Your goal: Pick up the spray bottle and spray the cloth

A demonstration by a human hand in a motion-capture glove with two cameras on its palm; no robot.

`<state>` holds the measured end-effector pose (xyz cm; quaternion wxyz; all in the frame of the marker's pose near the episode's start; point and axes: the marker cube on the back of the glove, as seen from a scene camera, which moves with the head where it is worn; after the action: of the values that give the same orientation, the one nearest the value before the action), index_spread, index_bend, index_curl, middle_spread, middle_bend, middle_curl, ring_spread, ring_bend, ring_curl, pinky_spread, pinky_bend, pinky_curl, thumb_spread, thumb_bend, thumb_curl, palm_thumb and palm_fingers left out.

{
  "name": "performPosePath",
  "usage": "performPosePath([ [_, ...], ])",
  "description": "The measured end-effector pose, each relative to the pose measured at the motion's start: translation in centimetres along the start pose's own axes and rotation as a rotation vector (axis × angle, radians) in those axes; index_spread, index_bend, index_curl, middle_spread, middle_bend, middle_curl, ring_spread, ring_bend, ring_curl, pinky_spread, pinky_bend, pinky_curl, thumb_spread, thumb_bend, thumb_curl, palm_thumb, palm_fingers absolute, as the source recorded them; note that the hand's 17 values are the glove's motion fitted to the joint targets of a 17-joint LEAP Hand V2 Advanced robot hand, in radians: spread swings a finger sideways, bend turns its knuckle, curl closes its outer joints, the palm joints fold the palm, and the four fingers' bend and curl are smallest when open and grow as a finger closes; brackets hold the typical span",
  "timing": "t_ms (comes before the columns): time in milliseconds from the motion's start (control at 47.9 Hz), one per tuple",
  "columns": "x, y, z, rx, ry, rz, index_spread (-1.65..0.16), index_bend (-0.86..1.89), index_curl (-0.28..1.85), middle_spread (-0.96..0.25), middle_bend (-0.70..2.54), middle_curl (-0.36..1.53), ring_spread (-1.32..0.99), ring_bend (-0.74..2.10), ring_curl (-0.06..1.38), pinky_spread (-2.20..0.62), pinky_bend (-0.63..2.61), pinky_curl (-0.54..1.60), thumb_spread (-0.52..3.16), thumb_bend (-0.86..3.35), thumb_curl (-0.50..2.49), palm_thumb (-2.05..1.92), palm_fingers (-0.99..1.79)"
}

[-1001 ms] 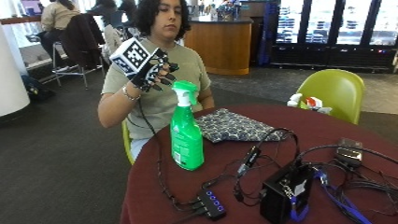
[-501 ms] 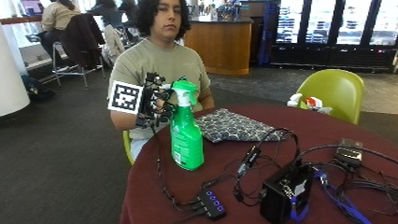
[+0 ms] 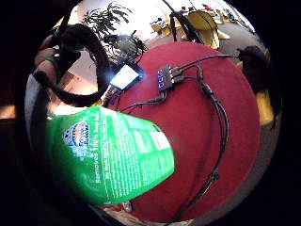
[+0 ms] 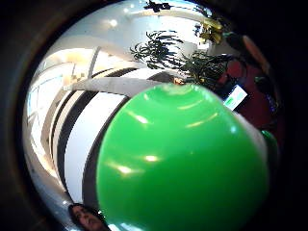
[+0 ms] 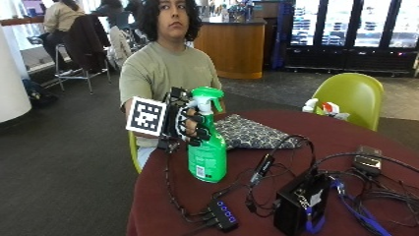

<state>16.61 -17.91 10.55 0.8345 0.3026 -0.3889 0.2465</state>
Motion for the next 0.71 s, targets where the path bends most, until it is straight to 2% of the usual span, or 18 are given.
performPosePath([
  [104,0.4,-0.4,0.5,-0.093,-0.009,0.049,-0.29,0.12,0.18,-0.02,0.22,0.36,-0.15,0.63,0.37,0.07,0.38,0.34,0.88,-0.03,0.34,0.52,0.63],
  [250,-1.1,-0.2,0.5,-0.200,-0.107,0.179,-0.28,0.27,0.26,-0.10,0.39,0.41,-0.16,0.52,0.33,-0.01,0.22,0.29,0.91,0.04,0.38,0.67,1.13],
  [292,-1.9,0.2,0.0,-0.199,-0.125,0.185,-0.28,0.26,0.28,-0.12,0.42,0.42,-0.17,0.53,0.34,-0.02,0.19,0.30,0.88,0.06,0.41,0.74,1.18],
  [522,-8.3,2.2,-3.7,-0.160,-0.051,0.091,-0.26,0.34,0.40,-0.16,0.51,0.48,-0.18,0.51,0.39,-0.22,0.32,0.36,0.59,0.02,0.54,0.88,1.40],
  [563,-9.9,2.6,-4.2,-0.214,-0.009,0.084,-0.26,0.35,0.41,-0.17,0.52,0.49,-0.18,0.53,0.40,-0.24,0.32,0.36,0.55,0.01,0.56,0.89,1.41],
  [647,-13.4,4.6,-5.3,-0.428,0.126,-0.019,-0.26,0.37,0.44,-0.18,0.53,0.50,-0.19,0.55,0.42,-0.27,0.34,0.37,0.48,-0.01,0.60,0.90,1.41],
  [709,-15.3,5.5,-5.4,-0.510,0.251,-0.055,-0.26,0.37,0.45,-0.18,0.55,0.50,-0.19,0.56,0.42,-0.28,0.36,0.37,0.45,-0.02,0.62,0.91,1.41],
])
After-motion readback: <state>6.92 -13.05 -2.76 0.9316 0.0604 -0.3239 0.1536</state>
